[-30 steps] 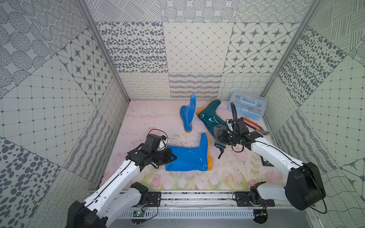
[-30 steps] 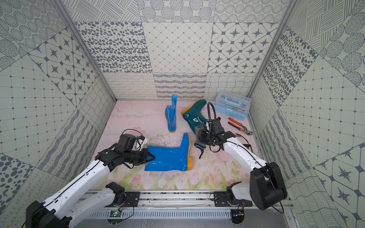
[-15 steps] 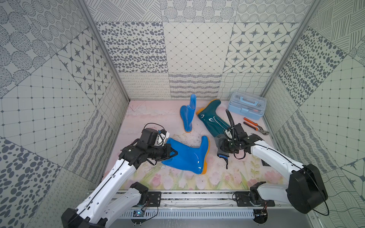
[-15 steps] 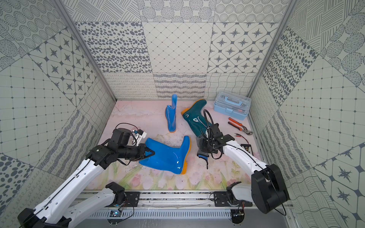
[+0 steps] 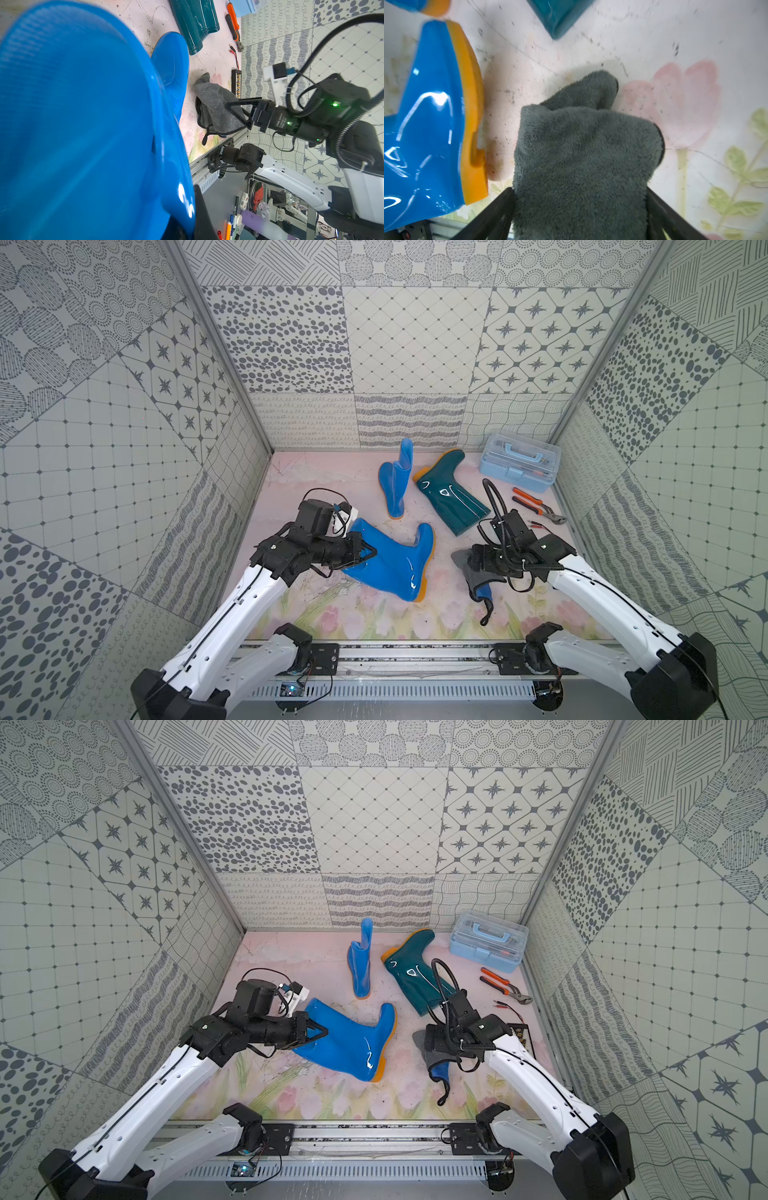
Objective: Wipe the rubber boots with a cloth
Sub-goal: Place the cleaning item at the center of the board.
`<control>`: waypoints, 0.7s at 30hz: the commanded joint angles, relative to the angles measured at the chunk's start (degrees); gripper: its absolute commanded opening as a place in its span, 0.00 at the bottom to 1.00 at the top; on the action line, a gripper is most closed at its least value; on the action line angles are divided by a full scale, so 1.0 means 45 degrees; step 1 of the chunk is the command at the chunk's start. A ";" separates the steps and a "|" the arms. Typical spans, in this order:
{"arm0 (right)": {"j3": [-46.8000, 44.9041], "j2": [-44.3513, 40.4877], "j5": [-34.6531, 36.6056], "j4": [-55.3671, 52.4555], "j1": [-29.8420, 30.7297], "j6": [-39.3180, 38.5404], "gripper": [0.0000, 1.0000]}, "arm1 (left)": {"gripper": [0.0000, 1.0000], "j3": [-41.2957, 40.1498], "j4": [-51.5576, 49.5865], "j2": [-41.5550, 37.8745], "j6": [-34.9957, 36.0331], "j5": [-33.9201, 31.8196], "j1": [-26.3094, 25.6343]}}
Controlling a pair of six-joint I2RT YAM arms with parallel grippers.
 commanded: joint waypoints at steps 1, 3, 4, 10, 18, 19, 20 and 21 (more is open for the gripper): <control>0.0242 -0.0861 0.1767 -0.0212 0.0949 -0.0239 0.94 | 0.00 0.0279 0.1238 0.0109 -0.0166 0.0409 -0.0064; 0.0020 -0.1239 0.2881 0.0125 0.1897 -0.0223 0.96 | 0.00 0.0298 0.1366 0.0211 -0.0228 0.0422 -0.0147; -0.0022 -0.1239 0.3249 0.0098 0.2161 -0.0105 0.96 | 0.00 0.0289 0.1422 0.0266 -0.0224 0.0432 -0.0209; 0.0245 -0.1066 0.4484 -0.0269 0.3296 -0.0134 0.97 | 0.00 0.0508 0.1487 0.0630 -0.0292 0.0252 -0.0656; -0.0632 -0.0598 0.7762 0.4033 0.9865 0.0267 0.98 | 0.00 0.0732 0.1318 0.1130 -0.0861 -0.0316 -0.0804; -0.0410 0.0093 0.8274 0.4669 1.1057 0.0219 0.98 | 0.00 0.0719 0.1291 0.1139 -0.0989 -0.0380 -0.0812; -0.0119 0.0830 0.8783 0.5075 1.1922 0.0145 0.98 | 0.00 0.0746 0.1272 0.1147 -0.1080 -0.0463 -0.0799; 0.0270 0.1685 0.9305 0.5423 1.2770 0.0058 0.98 | 0.00 0.0783 0.1291 0.1147 -0.1197 -0.0568 -0.0809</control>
